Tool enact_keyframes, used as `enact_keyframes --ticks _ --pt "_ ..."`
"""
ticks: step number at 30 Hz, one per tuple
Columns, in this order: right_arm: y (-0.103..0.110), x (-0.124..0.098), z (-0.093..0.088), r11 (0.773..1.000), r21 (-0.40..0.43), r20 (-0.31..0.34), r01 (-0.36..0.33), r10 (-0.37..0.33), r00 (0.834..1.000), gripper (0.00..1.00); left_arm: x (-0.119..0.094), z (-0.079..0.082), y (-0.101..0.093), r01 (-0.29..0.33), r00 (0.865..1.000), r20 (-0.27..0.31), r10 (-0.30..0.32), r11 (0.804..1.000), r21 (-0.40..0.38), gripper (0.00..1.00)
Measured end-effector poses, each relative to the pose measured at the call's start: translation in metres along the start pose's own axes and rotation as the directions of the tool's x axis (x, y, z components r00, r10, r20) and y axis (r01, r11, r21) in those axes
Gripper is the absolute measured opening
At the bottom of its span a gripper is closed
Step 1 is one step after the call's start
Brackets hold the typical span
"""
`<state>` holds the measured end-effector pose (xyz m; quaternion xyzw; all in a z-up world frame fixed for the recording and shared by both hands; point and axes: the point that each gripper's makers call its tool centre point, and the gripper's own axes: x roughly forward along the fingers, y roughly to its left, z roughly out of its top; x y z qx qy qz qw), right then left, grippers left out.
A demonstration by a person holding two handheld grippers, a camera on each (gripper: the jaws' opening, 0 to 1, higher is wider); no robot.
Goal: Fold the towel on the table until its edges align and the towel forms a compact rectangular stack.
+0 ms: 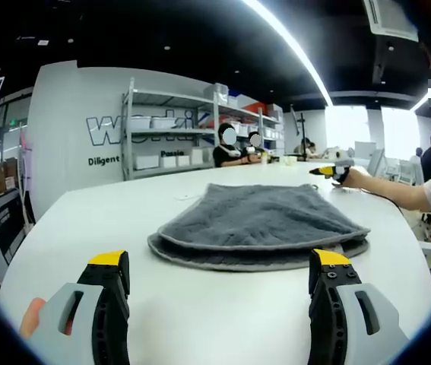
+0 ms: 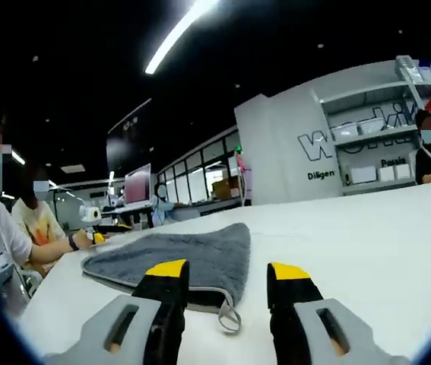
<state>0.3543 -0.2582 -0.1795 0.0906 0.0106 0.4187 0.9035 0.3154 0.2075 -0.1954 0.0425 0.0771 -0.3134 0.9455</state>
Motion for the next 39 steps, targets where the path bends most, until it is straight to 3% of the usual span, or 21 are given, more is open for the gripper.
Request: enact_keyframes --ticks 2,9,12,14,26,28,30,33,39 --pt "-0.003 0.003 -0.002 1.000 -0.002 -0.021 -0.004 0.004 1.000 0.60 0.000 0.000 0.000 0.000 1.000 0.000 0.000 1.000 0.000 0.97" --pt "-0.016 0.008 -0.006 0.998 -0.063 -0.070 -0.032 0.027 0.997 0.70 0.001 -0.001 -0.002 0.006 1.000 -0.004 -0.006 1.000 0.003 0.97" --pt "-0.014 0.009 -0.012 0.995 -0.088 -0.104 -0.049 0.040 0.994 0.80 0.001 -0.002 -0.002 0.005 1.000 -0.008 -0.005 1.000 0.005 0.97" --pt "-0.004 0.009 -0.018 0.992 -0.104 -0.126 -0.072 0.059 0.990 0.80 0.001 -0.004 -0.002 0.003 1.000 -0.014 -0.003 1.000 0.007 0.97" --pt "0.007 0.007 -0.023 0.979 -0.128 -0.162 -0.161 0.139 0.977 0.89 0.005 -0.011 0.000 -0.003 0.999 -0.036 0.003 1.000 0.010 0.97" --pt "0.009 0.007 -0.024 0.976 -0.133 -0.167 -0.171 0.148 0.975 0.91 0.009 -0.010 0.002 0.004 1.000 -0.021 -0.004 1.000 -0.008 0.97" --pt "0.011 0.007 -0.023 0.976 -0.126 -0.163 -0.179 0.158 0.974 0.92 0.013 -0.015 0.011 -0.010 0.999 -0.048 0.008 0.999 -0.037 0.96" --pt "0.014 0.006 -0.022 0.977 -0.121 -0.153 -0.177 0.157 0.976 0.93 0.017 -0.006 0.026 -0.058 0.998 -0.037 0.056 0.998 -0.034 0.96" --pt "0.015 0.006 -0.022 0.977 -0.111 -0.149 -0.182 0.165 0.975 0.98 0.035 0.022 0.033 -0.062 0.998 -0.004 0.062 0.998 -0.032 0.97"
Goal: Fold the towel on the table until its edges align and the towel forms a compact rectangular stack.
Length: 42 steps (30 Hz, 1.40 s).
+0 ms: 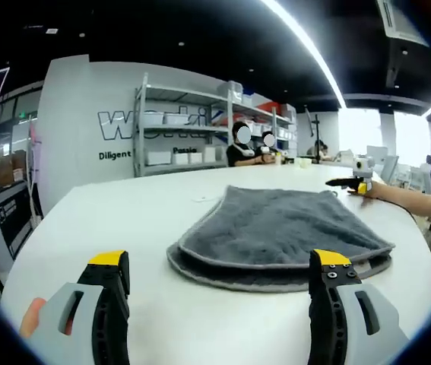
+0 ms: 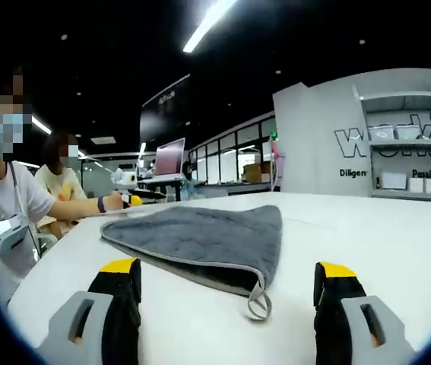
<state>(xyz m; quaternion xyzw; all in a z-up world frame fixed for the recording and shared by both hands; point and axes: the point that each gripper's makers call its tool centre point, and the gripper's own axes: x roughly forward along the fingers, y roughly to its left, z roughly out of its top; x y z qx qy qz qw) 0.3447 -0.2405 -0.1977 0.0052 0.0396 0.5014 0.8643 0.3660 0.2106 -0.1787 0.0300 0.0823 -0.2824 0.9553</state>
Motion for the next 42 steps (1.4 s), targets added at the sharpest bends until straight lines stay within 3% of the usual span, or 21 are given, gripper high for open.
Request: enact_keyframes --ticks 7,12,15,21,26,33,42 --pt "-0.002 -0.001 0.001 1.000 -0.003 0.005 0.017 -0.017 1.000 0.99 0.033 0.024 0.013 -0.070 0.995 0.065 0.073 0.997 -0.041 0.96" --pt "-0.003 -0.002 0.001 1.000 0.000 0.008 0.030 -0.030 1.000 0.99 0.042 0.013 0.018 -0.120 0.988 0.084 0.128 0.989 -0.088 0.89" --pt "0.000 -0.002 0.003 1.000 0.004 0.020 0.014 -0.014 1.000 0.99 0.039 -0.003 0.017 -0.128 0.992 0.011 0.128 0.991 -0.042 0.84" --pt "0.001 -0.002 0.004 1.000 0.011 0.023 0.008 -0.009 1.000 0.99 0.035 -0.006 0.005 -0.091 0.996 0.006 0.091 0.996 0.013 0.75" --pt "0.002 0.000 0.000 1.000 -0.002 0.002 0.018 -0.018 1.000 0.99 0.035 -0.011 -0.003 -0.048 0.999 -0.008 0.048 0.999 -0.004 0.62" --pt "0.003 0.001 -0.002 1.000 -0.008 -0.010 0.028 -0.028 1.000 0.98 0.034 -0.022 -0.001 -0.062 0.997 -0.055 0.060 0.998 -0.026 0.44" --pt "0.001 0.003 -0.004 0.999 -0.024 -0.028 0.030 -0.030 0.999 0.97 0.040 -0.033 0.008 -0.073 0.992 -0.106 0.065 0.995 -0.074 0.33"
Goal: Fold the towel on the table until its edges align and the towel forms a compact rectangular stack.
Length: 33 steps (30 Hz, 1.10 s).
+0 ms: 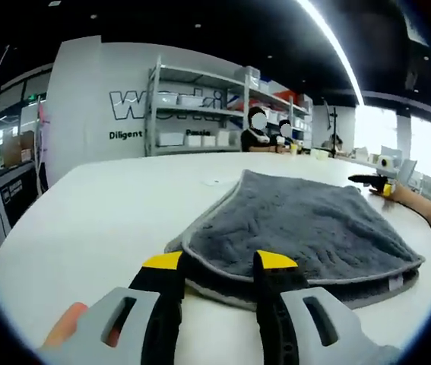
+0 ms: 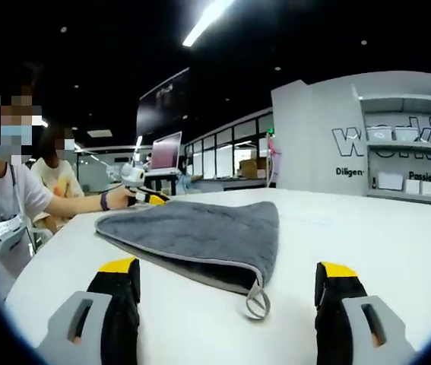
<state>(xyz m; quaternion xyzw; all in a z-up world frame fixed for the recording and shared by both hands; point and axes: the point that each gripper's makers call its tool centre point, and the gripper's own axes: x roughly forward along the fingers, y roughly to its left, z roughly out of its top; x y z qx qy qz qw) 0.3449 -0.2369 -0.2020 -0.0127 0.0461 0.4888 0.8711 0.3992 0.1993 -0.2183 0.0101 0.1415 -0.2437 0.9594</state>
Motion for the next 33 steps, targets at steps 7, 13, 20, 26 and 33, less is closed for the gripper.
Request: enact_keyframes --ticks 7,13,20,26,33 --pt "-0.003 0.000 -0.001 1.000 -0.003 -0.006 0.006 -0.006 1.000 0.97 0.001 -0.005 0.009 -0.060 0.998 -0.022 0.060 0.998 -0.011 0.29" --pt "-0.003 0.001 -0.003 1.000 -0.011 -0.019 0.006 -0.006 1.000 0.96 0.001 -0.009 0.002 -0.050 0.998 -0.037 0.049 0.998 -0.029 0.25" --pt "-0.003 0.001 -0.004 1.000 -0.014 -0.025 0.004 -0.005 1.000 0.95 0.005 -0.010 -0.001 -0.033 0.998 -0.054 0.033 0.999 -0.001 0.14" --pt "-0.001 0.002 -0.006 1.000 -0.022 -0.037 0.001 -0.001 0.999 0.95 -0.002 0.000 -0.004 -0.013 1.000 -0.022 0.014 1.000 0.013 0.03" --pt "-0.001 0.002 -0.006 1.000 -0.022 -0.038 -0.001 0.000 0.999 0.95 -0.013 0.028 -0.010 -0.004 0.997 0.080 -0.001 0.998 0.068 0.03"
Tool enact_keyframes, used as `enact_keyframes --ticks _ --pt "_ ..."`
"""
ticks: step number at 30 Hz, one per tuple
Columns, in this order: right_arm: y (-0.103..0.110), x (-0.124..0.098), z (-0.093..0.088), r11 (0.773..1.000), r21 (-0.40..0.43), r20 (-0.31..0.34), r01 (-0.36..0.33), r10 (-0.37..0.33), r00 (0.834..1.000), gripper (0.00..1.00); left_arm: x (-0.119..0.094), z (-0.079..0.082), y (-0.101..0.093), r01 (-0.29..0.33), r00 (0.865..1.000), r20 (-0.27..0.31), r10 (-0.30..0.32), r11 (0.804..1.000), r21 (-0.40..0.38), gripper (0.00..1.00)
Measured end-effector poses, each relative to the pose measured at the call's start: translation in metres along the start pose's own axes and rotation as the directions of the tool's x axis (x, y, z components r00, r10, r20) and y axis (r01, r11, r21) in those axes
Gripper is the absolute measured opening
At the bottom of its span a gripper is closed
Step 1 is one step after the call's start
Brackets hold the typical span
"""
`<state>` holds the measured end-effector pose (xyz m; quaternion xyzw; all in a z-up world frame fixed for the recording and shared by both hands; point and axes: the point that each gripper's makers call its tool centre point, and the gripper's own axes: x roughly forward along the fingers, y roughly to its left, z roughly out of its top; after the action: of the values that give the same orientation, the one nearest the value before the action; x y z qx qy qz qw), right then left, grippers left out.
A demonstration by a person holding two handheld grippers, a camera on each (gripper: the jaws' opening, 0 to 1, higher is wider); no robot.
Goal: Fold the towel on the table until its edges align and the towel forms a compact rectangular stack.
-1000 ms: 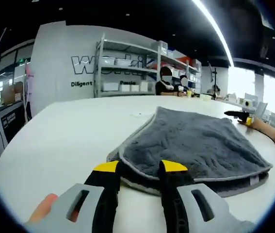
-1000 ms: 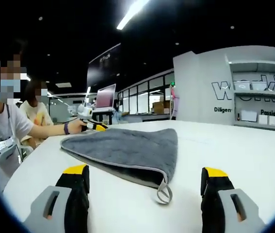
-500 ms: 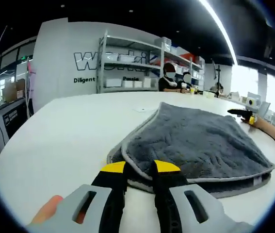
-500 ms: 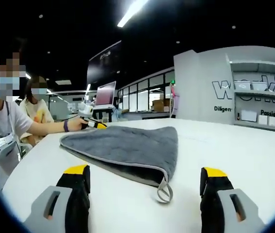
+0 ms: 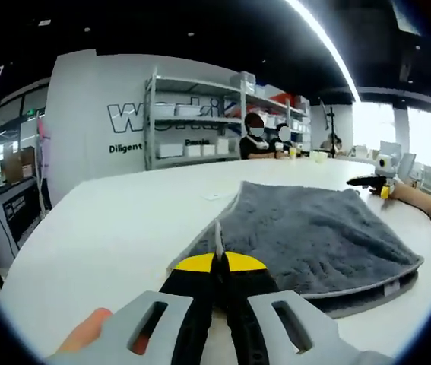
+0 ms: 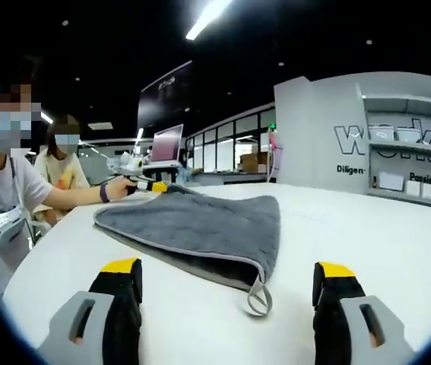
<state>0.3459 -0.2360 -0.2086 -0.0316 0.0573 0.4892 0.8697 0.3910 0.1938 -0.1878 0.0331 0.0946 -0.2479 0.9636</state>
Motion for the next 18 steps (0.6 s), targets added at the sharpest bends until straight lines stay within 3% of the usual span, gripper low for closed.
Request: enact_keyframes --ticks 6,13,18 --pt "0.002 0.001 -0.002 1.000 -0.007 -0.011 0.000 0.000 1.000 0.94 -0.010 0.024 0.003 0.016 0.996 0.084 -0.013 0.999 -0.035 0.03" --pt "0.001 0.000 -0.002 1.000 -0.004 -0.008 0.001 -0.001 1.000 0.94 -0.015 0.034 0.005 0.000 0.992 0.130 0.004 1.000 -0.028 0.03" --pt "0.001 0.000 -0.002 1.000 -0.004 -0.008 0.001 -0.001 1.000 0.94 -0.011 0.009 0.026 -0.099 0.995 0.011 0.101 0.991 -0.086 0.03"
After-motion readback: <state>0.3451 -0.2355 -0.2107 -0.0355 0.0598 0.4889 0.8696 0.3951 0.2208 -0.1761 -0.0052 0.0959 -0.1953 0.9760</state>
